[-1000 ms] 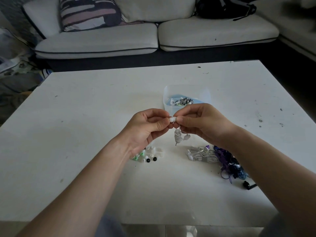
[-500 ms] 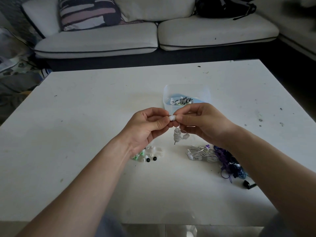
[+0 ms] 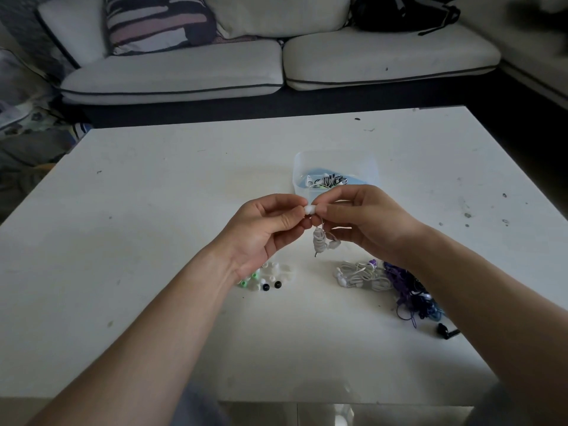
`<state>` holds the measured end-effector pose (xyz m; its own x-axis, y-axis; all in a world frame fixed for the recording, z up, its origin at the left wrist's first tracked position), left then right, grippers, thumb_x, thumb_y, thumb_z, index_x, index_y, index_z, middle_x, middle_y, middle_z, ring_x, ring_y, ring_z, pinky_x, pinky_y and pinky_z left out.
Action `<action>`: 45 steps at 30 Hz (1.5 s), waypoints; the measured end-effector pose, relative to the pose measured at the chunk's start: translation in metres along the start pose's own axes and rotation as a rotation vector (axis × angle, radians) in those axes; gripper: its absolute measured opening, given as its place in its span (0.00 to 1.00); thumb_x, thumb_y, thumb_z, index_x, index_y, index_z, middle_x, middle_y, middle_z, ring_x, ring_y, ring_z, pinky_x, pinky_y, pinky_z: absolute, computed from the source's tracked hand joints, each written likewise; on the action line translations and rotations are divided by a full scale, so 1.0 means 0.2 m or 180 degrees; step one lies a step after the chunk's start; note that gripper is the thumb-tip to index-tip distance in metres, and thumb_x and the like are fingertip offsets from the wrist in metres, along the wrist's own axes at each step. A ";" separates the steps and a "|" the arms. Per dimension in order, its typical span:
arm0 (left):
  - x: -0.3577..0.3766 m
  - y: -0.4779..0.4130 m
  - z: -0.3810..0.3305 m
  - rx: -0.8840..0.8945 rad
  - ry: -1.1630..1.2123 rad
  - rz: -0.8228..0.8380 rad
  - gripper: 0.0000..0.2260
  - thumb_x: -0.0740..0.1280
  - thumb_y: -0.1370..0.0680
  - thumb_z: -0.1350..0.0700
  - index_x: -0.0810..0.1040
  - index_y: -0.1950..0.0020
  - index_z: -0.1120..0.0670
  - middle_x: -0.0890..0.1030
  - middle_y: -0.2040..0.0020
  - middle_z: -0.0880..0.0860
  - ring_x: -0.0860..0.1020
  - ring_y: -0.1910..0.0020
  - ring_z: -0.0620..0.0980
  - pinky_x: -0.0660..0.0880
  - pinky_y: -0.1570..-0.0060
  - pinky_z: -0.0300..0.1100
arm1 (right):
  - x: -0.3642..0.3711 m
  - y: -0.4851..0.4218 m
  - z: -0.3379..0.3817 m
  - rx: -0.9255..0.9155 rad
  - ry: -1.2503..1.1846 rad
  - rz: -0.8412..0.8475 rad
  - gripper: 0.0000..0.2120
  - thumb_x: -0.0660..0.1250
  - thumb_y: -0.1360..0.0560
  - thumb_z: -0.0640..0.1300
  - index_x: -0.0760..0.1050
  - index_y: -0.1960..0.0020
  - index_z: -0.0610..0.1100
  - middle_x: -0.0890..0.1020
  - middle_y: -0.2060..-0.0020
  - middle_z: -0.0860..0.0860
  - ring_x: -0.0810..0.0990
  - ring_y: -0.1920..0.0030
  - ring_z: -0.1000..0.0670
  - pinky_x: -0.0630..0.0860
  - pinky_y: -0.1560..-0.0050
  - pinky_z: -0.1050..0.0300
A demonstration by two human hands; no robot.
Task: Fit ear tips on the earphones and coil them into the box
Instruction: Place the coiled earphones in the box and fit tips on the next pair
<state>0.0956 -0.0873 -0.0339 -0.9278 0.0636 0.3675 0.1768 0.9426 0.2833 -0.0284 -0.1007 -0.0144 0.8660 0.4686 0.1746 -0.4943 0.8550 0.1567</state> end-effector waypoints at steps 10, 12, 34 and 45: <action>-0.02 -0.01 0.12 -0.0455 -0.1078 -0.0224 0.10 0.63 0.20 0.66 0.81 0.44 0.55 0.85 0.49 0.53 0.82 0.47 0.54 0.78 0.48 0.46 | -0.03 -0.01 -0.05 0.0246 -0.0895 -0.0279 0.05 0.70 0.27 0.42 0.78 0.52 0.42 0.81 0.61 0.49 0.78 0.63 0.51 0.75 0.57 0.57; 0.07 0.03 0.21 -0.0919 -0.0747 0.0169 0.12 0.61 0.21 0.67 0.80 0.41 0.58 0.84 0.43 0.59 0.82 0.43 0.60 0.76 0.41 0.52 | -0.04 -0.01 -0.05 0.0238 -0.1019 -0.0355 0.07 0.70 0.29 0.43 0.79 0.52 0.43 0.81 0.60 0.50 0.78 0.63 0.52 0.74 0.54 0.57; -0.04 0.02 0.18 -0.0858 0.0293 -0.0625 0.15 0.71 0.25 0.67 0.77 0.39 0.62 0.84 0.54 0.60 0.83 0.64 0.50 0.81 0.65 0.37 | -0.13 -0.01 -0.03 -0.0012 -0.0754 -0.0917 0.15 0.62 0.24 0.28 0.75 0.42 0.42 0.78 0.69 0.46 0.77 0.66 0.46 0.79 0.56 0.49; -0.08 0.00 0.06 -0.0402 -0.0175 -0.0440 0.08 0.70 0.23 0.61 0.81 0.45 0.59 0.83 0.59 0.53 0.82 0.62 0.47 0.79 0.62 0.34 | -0.02 -0.01 0.00 -0.0400 0.0834 -0.0653 0.05 0.73 0.26 0.35 0.79 0.51 0.37 0.84 0.56 0.39 0.83 0.60 0.46 0.83 0.54 0.55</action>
<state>0.1056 -0.0841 -0.0506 -0.9621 -0.0426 0.2694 0.0830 0.8951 0.4380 -0.0305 -0.1050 -0.0145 0.9443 0.3115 -0.1059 -0.3091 0.9502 0.0390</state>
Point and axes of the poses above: each hand's wrist, its own y-axis away from the middle knuckle, its own x-axis out of the palm, z = x × y, the point moved 10 cm from there along -y, towards the middle knuckle
